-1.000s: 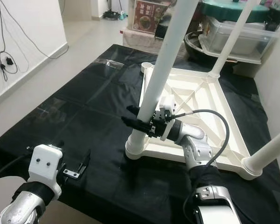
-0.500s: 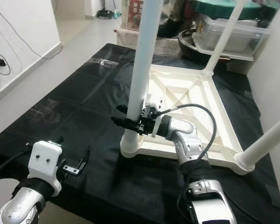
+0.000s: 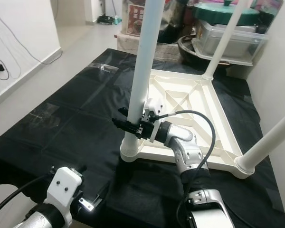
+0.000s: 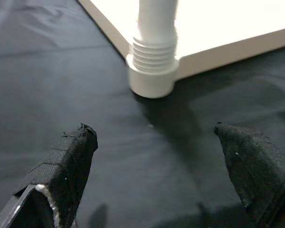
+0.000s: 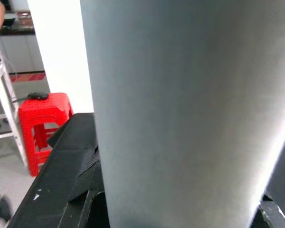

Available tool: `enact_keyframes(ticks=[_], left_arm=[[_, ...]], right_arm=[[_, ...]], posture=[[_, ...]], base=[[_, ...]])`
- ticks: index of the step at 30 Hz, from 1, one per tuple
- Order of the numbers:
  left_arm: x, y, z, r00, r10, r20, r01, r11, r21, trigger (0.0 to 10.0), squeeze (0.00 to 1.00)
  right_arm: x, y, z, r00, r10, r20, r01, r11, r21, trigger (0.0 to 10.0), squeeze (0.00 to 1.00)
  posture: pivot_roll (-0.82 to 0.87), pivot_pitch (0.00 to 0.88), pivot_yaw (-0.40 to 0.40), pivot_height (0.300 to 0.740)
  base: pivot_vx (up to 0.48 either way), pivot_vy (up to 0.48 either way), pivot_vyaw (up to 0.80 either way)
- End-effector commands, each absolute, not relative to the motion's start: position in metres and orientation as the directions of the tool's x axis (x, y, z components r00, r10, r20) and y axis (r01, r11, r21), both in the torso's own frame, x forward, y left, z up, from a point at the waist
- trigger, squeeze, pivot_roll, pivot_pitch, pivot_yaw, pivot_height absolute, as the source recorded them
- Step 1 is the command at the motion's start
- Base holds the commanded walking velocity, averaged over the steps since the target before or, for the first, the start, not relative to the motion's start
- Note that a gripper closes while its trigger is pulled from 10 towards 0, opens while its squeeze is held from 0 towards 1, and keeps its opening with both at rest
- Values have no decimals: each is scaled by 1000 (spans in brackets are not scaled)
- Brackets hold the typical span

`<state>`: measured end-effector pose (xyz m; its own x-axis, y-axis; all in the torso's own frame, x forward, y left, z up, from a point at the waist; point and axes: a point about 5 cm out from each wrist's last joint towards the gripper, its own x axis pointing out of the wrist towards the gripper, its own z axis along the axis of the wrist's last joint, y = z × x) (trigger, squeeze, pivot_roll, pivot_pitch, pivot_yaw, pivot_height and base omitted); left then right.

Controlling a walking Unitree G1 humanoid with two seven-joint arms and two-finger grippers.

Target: Building children table

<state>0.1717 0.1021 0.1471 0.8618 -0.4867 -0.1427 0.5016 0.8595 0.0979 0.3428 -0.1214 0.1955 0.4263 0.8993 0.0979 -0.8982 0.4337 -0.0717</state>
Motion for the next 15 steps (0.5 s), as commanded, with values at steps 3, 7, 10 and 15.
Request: enact_keyframes(ticks=[3,7,10,15], left_arm=[[168,101,148,853,-503,-138,517,851,90,10000,0],[169,103,147,861,-491,-131,505,857,104,10000,0],[168,103,147,865,-485,-128,499,859,115,10000,0],[170,104,147,869,-478,-127,491,865,109,10000,0]], right_arm=[[341,-115,167,452,892,13,-891,452,34,10000,0],[342,-110,166,501,865,29,-865,499,59,10000,0],[339,-108,165,520,853,37,-853,518,60,10000,0],[330,-103,164,499,866,43,-866,496,58,10000,0]], posture=[[249,155,-108,740],[248,156,-107,740],[248,156,-107,740],[242,158,-102,740]], base=[[0,0,0],[0,0,0],[0,0,0],[0,0,0]])
